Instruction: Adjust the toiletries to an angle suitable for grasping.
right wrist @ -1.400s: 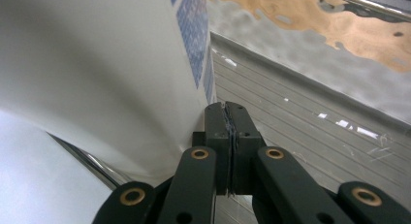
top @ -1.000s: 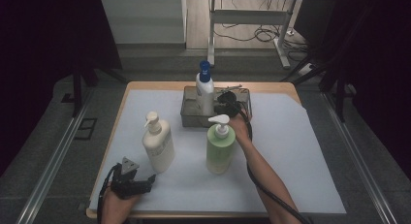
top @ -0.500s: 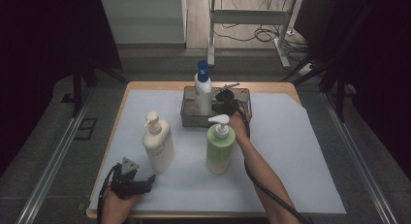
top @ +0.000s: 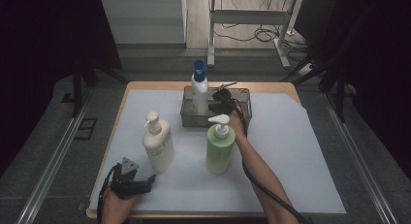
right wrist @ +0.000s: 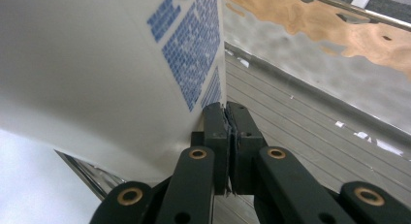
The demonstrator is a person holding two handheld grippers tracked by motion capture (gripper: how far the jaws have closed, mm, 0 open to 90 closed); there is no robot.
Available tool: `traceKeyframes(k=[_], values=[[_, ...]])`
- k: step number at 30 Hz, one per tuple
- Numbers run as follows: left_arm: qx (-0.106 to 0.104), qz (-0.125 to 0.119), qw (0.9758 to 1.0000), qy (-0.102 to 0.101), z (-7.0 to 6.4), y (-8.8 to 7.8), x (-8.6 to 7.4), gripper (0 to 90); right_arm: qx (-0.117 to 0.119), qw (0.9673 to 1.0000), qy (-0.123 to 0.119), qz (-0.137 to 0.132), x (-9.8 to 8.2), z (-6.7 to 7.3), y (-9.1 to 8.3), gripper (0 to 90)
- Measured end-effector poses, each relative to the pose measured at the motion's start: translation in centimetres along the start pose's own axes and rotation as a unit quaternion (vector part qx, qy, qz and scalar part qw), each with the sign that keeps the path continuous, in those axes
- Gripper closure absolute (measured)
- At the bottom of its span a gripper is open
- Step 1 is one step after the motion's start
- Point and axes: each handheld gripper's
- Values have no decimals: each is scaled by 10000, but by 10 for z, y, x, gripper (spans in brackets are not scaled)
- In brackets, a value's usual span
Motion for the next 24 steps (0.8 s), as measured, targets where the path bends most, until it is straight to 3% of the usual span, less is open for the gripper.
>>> traceKeyframes(k=[13, 24], values=[[0, 0, 10000, 0, 0, 0, 0, 122, 215, 9997, -72, 45, 3, 7, 7, 878], [1, 3, 10000, 3, 0, 0, 0, 122, 253, 9995, -133, 104, 3, 9, 11, 868]])
Point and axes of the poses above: each handheld gripper's, and its own axes: y roughly forward along the jaws, x roughly out of its top, z roughly to its left, and after that the axes turned 14 degrees about x, right-handed
